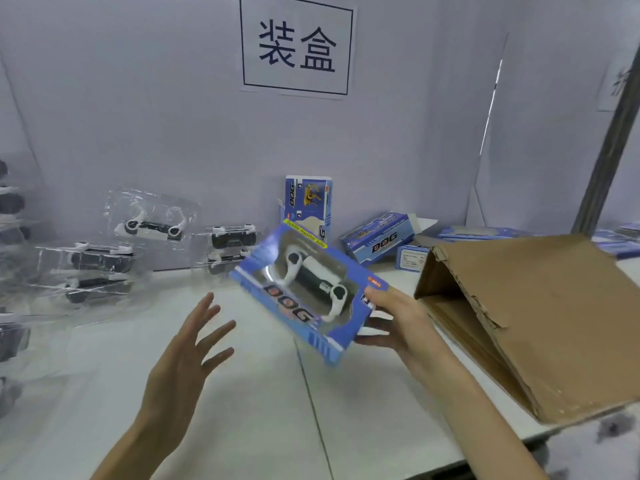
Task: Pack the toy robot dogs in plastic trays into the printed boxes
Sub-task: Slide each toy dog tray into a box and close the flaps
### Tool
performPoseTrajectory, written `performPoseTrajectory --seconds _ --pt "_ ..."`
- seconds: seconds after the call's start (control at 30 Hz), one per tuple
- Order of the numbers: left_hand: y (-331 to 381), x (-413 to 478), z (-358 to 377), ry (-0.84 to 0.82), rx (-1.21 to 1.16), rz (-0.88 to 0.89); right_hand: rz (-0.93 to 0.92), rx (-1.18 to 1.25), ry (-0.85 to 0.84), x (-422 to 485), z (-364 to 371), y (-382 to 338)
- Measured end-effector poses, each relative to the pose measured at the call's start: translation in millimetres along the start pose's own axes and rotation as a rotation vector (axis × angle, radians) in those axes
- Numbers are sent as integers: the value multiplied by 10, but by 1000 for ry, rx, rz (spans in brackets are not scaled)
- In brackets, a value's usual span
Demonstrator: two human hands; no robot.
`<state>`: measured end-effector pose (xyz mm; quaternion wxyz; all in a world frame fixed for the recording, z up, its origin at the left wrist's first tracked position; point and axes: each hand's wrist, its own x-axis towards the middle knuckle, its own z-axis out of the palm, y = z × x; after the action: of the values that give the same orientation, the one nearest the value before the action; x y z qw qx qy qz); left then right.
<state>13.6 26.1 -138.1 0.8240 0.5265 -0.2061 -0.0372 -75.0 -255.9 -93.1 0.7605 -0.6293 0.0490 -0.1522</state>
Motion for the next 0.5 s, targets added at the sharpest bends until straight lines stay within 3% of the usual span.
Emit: performPoseTrajectory --seconds 0.1,0.27,0.5 --pt "-28 6 -37 36 3 3 -45 373 317 252 4 -209" --pt "-45 -10 -2 6 24 -17 -315 842 824 541 -254 -528" --pt "-49 -33 28 -19 65 -67 -166 664 967 518 -299 -373"
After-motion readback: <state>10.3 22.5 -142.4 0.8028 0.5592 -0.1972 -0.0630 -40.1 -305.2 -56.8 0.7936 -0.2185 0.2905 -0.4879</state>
